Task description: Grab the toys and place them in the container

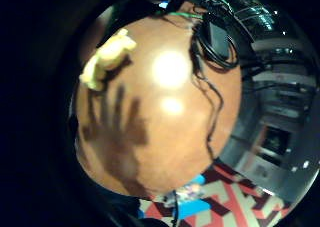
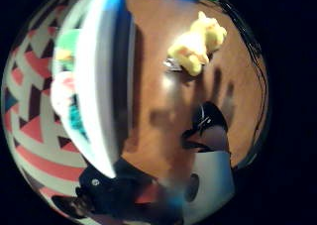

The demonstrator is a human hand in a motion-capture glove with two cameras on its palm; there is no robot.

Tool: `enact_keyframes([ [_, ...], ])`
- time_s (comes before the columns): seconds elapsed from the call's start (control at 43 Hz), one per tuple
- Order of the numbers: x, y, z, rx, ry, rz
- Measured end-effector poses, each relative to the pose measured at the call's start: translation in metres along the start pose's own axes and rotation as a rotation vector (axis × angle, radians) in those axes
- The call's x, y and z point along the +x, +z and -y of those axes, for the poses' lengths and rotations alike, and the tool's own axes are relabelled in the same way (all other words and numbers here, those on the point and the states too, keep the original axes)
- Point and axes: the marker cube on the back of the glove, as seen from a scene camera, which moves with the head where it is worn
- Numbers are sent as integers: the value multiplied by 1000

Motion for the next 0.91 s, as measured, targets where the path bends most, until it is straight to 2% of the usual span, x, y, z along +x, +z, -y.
enact_keyframes([
  [0.256,-7,22,40,-91,-50,-160],
  [0.489,-9,30,33,-3,-98,-228],
  [0.605,0,27,13,33,-100,-143],
  [0.721,16,-1,-14,102,-98,85],
  [0.908,23,-75,-77,363,-145,459],
])
